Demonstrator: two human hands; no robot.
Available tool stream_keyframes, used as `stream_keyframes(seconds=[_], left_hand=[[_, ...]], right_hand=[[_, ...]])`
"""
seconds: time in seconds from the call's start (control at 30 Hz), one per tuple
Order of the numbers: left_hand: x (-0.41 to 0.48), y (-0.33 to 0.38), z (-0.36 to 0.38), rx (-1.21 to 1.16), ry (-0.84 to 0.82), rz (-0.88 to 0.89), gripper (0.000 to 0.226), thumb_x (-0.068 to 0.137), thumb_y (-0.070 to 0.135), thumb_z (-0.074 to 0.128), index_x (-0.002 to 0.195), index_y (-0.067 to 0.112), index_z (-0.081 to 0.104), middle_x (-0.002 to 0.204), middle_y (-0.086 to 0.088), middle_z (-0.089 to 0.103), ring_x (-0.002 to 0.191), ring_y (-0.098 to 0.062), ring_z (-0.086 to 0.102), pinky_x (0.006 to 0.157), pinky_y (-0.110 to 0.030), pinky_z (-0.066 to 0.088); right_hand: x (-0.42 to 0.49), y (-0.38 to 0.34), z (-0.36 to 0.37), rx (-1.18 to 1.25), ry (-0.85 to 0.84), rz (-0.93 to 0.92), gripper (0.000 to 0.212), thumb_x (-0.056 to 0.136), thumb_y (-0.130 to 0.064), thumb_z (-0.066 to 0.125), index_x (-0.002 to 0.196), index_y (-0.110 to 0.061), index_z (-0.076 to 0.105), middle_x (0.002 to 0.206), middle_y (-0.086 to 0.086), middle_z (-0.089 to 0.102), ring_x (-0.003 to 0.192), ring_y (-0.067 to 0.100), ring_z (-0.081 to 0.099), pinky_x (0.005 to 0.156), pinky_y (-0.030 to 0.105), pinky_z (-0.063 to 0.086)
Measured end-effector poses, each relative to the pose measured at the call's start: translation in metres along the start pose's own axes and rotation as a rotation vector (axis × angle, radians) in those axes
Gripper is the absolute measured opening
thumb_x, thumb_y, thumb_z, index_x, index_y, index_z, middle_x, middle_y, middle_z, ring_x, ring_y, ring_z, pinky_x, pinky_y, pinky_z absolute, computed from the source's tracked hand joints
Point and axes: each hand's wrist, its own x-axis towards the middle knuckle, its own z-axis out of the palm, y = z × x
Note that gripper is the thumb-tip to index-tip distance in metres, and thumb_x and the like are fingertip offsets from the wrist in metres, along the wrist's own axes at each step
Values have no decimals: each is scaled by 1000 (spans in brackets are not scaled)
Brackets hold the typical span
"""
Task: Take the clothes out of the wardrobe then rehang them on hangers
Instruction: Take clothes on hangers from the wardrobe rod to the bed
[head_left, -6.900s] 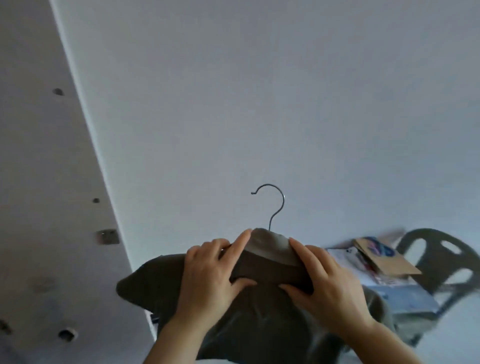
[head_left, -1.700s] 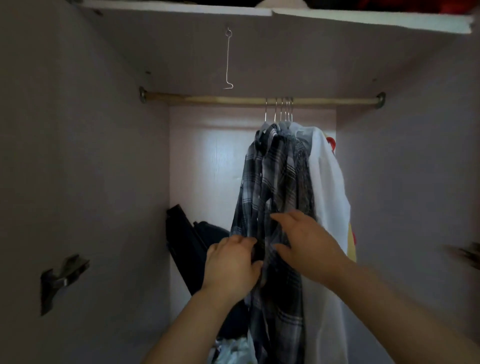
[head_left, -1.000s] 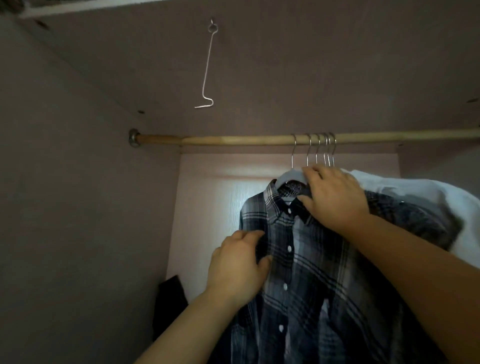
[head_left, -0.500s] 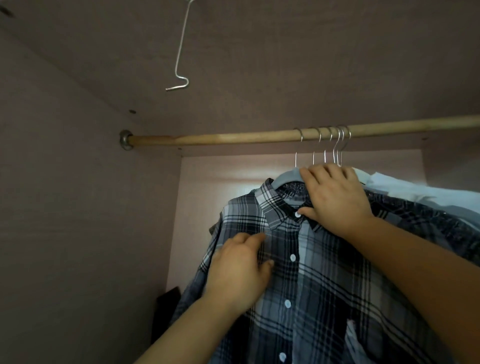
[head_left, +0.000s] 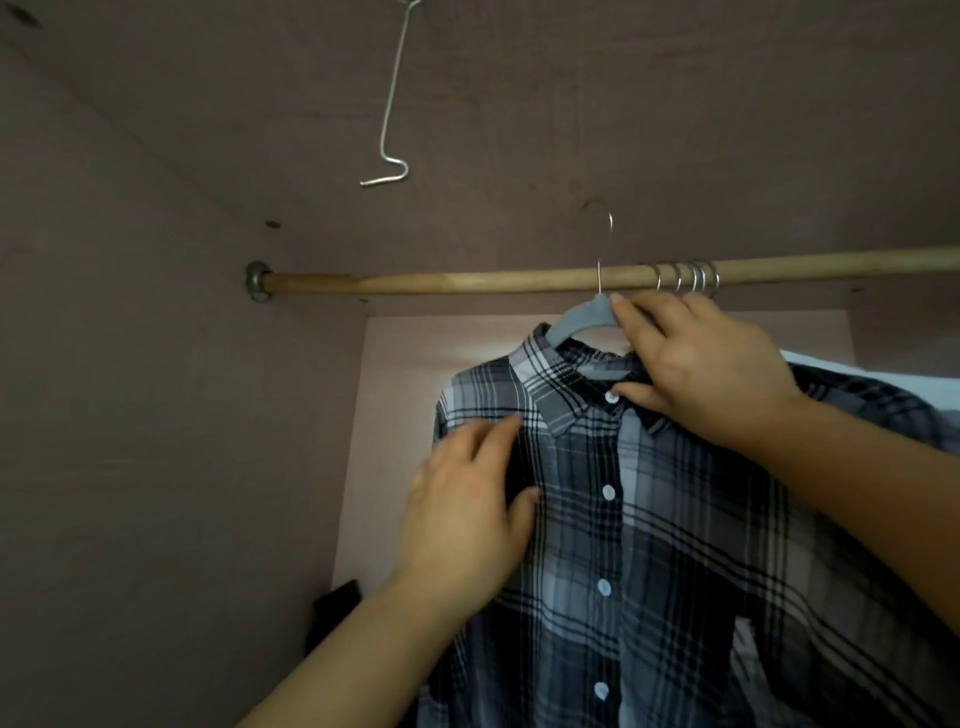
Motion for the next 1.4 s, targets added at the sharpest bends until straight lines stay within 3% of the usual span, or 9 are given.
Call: stream_keyframes(seconds=[0.17,0.33,0.43,0.5,0.63,0.8,0.97,1.27,1.4], left_hand=[[-5,4,-20,35,174,27,75,87,47,55,148,27,16,148,1,24,136,-16,20,111,-34,18],[-41,7,-32,52,27,27,95,76,64,57,147,36,1,145,2,28,134,-17,22,112,-41,13],[-73,17,-41,-9,-106,27,95,72,67,55,137,45,-11,113,6,45,109,-13,38,108,-38,18],[-96,23,-49,-91,-136,55,91,69,64,58,136,48,-2,85,11,37,85,-10,35,89,-30,29],[-152,40,-68,-167,-103,183,89,60,55,73,139,35,38,68,15,26,65,-11,36,65,-28,29],[-234,72,-101,-301,-189,273,92,52,50,82,134,31,44,66,13,34,61,-7,39,59,-14,25],[-316,117,-138,-415,-329,317,92,45,47,87,128,30,53,66,11,49,60,-15,54,56,-29,39],[-409,216,-217,-696,-477,454,90,47,48,84,129,26,54,64,12,38,59,-9,40,57,-26,33],[-447,266,-269,-803,-497,545,92,45,52,83,128,26,55,64,12,35,56,-11,44,56,-25,34]], right_hand=[[-29,-19,-40,82,10,-32,84,63,-43,79,127,3,52,115,21,59,90,38,62,47,37,51],[-79,-47,-93,142,-38,-21,78,75,-53,48,133,-1,48,121,19,56,93,38,63,46,38,53],[-112,-64,-128,164,-77,-33,75,79,-53,41,133,-2,48,122,15,49,87,36,62,46,36,53],[-136,-74,-151,167,-114,-26,75,85,-59,43,135,-3,44,122,13,46,87,34,61,49,35,54],[-191,-96,-208,202,-223,74,74,84,-59,36,139,-9,36,126,10,45,91,32,59,56,38,57],[-264,-133,-316,257,-415,322,80,73,-61,54,141,-22,36,127,3,44,96,24,54,57,36,55],[-330,-169,-433,214,-715,579,106,60,-39,84,145,-34,22,115,4,51,78,24,62,47,28,50],[-373,-185,-631,30,-931,809,108,60,-32,86,147,-33,22,104,2,54,62,16,59,40,18,33],[-382,-193,-728,-69,-981,891,107,61,-33,86,146,-38,21,101,0,54,68,17,60,44,21,42]])
